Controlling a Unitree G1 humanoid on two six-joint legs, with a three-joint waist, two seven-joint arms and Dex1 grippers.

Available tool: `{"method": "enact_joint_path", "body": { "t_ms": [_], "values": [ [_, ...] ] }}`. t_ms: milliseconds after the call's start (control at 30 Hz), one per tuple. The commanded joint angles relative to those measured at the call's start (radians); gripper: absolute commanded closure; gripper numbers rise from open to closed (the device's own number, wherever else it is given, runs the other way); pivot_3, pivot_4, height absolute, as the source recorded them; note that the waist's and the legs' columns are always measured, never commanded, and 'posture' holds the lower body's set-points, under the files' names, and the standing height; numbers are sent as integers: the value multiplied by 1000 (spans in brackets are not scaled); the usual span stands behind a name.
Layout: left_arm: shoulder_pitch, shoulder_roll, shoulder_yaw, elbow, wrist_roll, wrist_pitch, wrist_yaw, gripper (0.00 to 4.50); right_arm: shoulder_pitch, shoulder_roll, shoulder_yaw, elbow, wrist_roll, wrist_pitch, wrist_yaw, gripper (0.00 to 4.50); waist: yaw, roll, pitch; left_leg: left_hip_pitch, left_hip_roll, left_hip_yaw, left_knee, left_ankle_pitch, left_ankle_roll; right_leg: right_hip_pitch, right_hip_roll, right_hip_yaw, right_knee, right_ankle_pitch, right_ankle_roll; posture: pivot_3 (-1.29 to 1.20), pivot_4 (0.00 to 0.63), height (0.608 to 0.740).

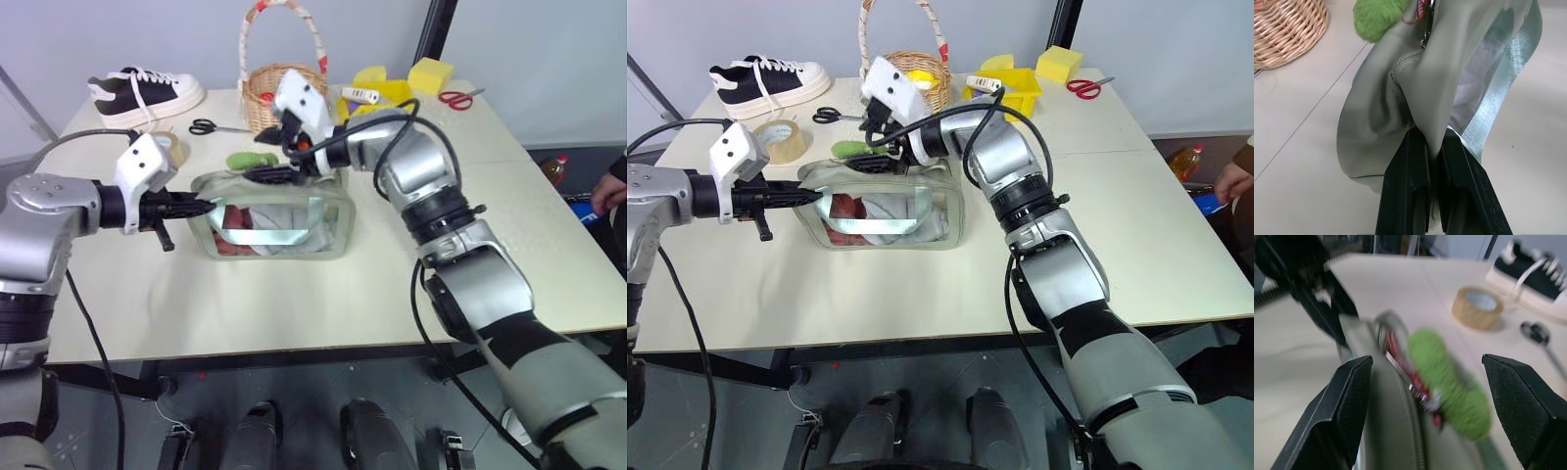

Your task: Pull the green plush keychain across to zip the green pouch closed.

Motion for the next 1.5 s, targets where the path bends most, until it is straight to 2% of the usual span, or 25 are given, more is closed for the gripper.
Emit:
{"method": "enact_joint_path", "body": {
  "t_ms": [33,67,100,267,300,467,633,800,900,1000,1067,1167,1267,1400,1500],
  "values": [
    [4,10,24,-35,-8,-10,0,4500,-65,24,-15,35,-16,-34,-6,811,0,0,0,0,0,0,0,0,-1,0,0,0,0,0,0,0,150,740],
    [4,9,25,-35,-9,-9,1,4500,-70,30,-22,45,-14,-34,-8,1335,0,0,0,0,0,0,0,1,-1,0,0,0,0,0,0,0,150,740],
    [4,9,24,-35,-10,-9,2,4500,-74,33,-27,50,-12,-35,-5,1668,0,0,0,0,0,0,0,1,-2,0,0,0,0,0,0,0,150,740],
    [-2,5,18,-23,-6,-17,-2,4500,-72,30,-42,39,0,-17,5,4263,1,0,0,0,0,-1,0,1,-2,0,0,0,0,0,0,0,150,740],
    [-4,5,17,-20,-5,-19,-3,4500,-71,28,-45,35,3,-11,7,4458,0,0,0,0,0,-1,0,1,-2,0,0,0,0,0,0,0,150,740],
    [-18,-3,5,-4,1,-28,-6,4500,-68,-3,-75,6,9,27,4,4458,1,0,0,0,0,-1,0,1,-2,0,0,0,1,0,0,0,150,740],
    [-8,3,5,-9,0,-29,-12,4500,-18,-194,-127,-133,-41,53,-75,4458,14,0,0,-3,-1,-2,1,2,-3,-1,0,-1,0,0,0,0,150,740],
    [11,11,13,-8,-1,-32,-12,4500,140,-451,-91,-361,-171,58,-116,4458,24,0,0,-6,-1,-2,0,2,-3,-3,-1,-1,-2,0,0,0,150,740],
    [16,2,11,-9,-3,-30,-4,4500,245,-548,-112,-479,-215,118,-163,4458,14,2,1,-7,0,0,0,2,-3,-6,-1,0,-1,0,0,0,150,740],
    [13,-13,0,-5,-3,-30,5,4500,392,-589,-147,-555,-237,181,-248,4458,10,2,1,-8,0,0,1,2,-3,-7,-1,0,1,0,0,0,150,740],
    [6,-22,-12,5,3,-38,8,4500,499,-537,-183,-585,-202,238,-319,4458,10,1,1,-8,0,0,2,2,-3,-6,-1,0,1,0,0,0,150,740],
    [-18,-36,-31,21,7,-47,7,4500,637,-369,-250,-588,-114,316,-437,4458,8,-1,-1,-4,0,0,2,2,-2,-1,-1,0,1,0,0,0,150,740],
    [-42,-41,-42,45,13,-58,0,4500,681,-177,-360,-551,-3,393,-541,4458,0,1,0,2,0,1,0,3,-1,4,-1,0,1,0,0,0,150,740],
    [-57,-46,-49,66,24,-76,-8,4500,716,-100,-369,-508,26,378,-588,4458,2,1,0,6,0,0,0,3,0,7,0,0,2,0,0,0,150,740],
    [-66,-52,-51,72,31,-84,-8,4500,685,-79,-402,-506,73,376,-598,4458,0,1,0,7,0,1,0,3,0,8,0,0,1,0,0,0,150,740]
  ]
}}
